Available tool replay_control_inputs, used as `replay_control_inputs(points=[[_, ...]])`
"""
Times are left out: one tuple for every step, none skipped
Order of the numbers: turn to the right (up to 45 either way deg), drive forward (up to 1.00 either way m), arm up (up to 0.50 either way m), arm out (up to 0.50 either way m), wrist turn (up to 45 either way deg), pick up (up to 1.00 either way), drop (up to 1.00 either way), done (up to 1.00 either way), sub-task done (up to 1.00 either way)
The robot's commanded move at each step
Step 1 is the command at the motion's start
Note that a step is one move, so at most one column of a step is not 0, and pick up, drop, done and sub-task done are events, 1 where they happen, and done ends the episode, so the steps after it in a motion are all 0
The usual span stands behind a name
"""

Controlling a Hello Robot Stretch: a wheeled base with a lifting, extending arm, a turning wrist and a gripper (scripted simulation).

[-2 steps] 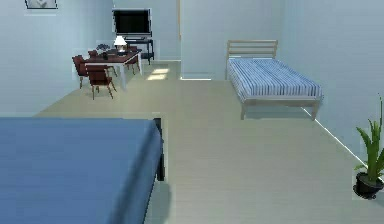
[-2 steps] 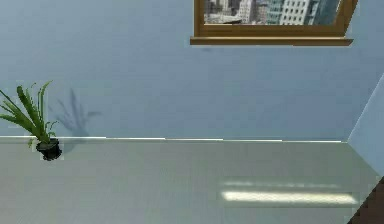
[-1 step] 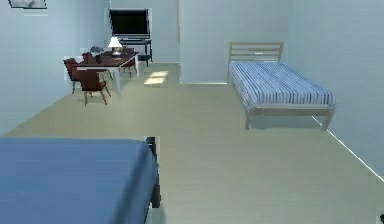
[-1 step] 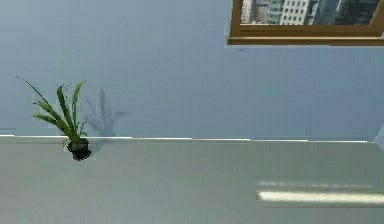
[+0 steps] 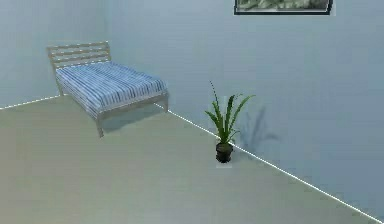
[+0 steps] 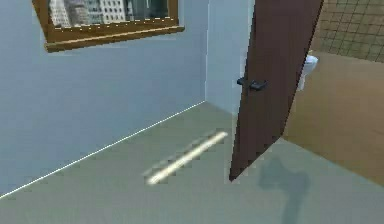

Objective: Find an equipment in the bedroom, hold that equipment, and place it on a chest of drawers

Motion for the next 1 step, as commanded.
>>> replay_control_inputs(points=[[45.0, 0.00, 0.00, 0.00, 0.0, 0.00, 0.00, 0.00, 0.00]])
